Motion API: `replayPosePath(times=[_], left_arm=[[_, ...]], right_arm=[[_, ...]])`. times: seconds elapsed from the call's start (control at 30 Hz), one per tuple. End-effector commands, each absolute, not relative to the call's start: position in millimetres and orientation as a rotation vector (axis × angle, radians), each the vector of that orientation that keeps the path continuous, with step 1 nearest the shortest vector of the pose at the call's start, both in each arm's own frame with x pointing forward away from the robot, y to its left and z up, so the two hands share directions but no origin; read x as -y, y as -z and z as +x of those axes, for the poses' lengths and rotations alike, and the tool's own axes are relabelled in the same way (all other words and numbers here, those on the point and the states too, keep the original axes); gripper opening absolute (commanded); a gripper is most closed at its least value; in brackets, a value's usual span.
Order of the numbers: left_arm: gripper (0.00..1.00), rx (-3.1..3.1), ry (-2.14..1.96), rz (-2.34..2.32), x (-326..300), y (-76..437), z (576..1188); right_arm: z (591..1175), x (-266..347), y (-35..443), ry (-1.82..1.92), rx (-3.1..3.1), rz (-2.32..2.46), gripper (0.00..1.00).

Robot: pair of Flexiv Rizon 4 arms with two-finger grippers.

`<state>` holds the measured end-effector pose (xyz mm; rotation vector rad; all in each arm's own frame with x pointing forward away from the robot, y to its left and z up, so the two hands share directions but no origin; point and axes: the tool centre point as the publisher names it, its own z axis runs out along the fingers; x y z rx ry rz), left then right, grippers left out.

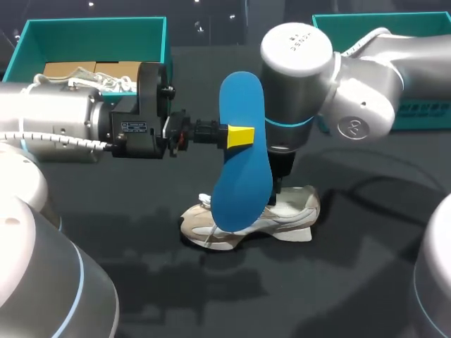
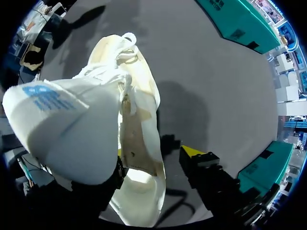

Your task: Take the shoe out of the shoebox, open the shoe tongue, remove and reinsert the insole, then place the shoe into the shoebox

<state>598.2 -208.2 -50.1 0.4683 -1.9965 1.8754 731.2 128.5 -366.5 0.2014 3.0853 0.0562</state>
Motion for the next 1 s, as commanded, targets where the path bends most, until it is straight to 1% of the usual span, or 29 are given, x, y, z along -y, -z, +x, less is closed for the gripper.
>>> replayPosePath(times=[0.03, 0.07, 0.1, 0.13, 0.17, 0.2, 0.23, 0.27, 0.67, 0.9, 1.0], left_arm=[[0.0, 1.995, -1.878, 0.469, 209.8, 51.1, 597.8], [0.0, 1.995, -1.878, 0.469, 209.8, 51.1, 597.8], [0.0, 1.995, -1.878, 0.469, 209.8, 51.1, 597.8], [0.0, 1.995, -1.878, 0.469, 209.8, 51.1, 597.8], [0.0, 1.995, -1.878, 0.469, 209.8, 51.1, 597.8], [0.0, 1.995, -1.878, 0.469, 209.8, 51.1, 597.8], [0.0, 1.995, -1.878, 0.469, 209.8, 51.1, 597.8], [0.0, 1.995, -1.878, 0.469, 209.8, 51.1, 597.8], [0.0, 1.995, -1.878, 0.469, 209.8, 51.1, 597.8], [0.0, 1.995, -1.878, 0.469, 209.8, 51.1, 597.8], [0.0, 1.995, -1.878, 0.469, 209.8, 51.1, 597.8]], right_arm=[[732.4, -131.5, 376.0, -0.048, -3.095, 0.203, 0.62], [732.1, -131.1, 376.9, -0.046, -3.099, 0.203, 0.6], [731.7, -130.9, 377.9, -0.042, -3.101, 0.201, 0.55], [731.1, -130.5, 378.9, -0.039, -3.105, 0.2, 0.49], [730.7, -130.2, 379.6, -0.037, -3.108, 0.2, 0.4], [730.3, -130.0, 380.1, -0.035, -3.11, 0.199, 0.35], [729.3, -129.6, 380.8, -0.032, -3.114, 0.198, 0.2], [728.3, -129.2, 381.1, -0.029, -3.117, 0.196, 0.0], [720.0, -123.4, 367.5, 0.023, -3.109, 0.241, 0.0], [716.7, -119.1, 350.5, 0.01, -3.084, 0.503, 0.0], [712.9, -120.4, 341.0, -0.012, -3.049, 0.697, 0.0]])
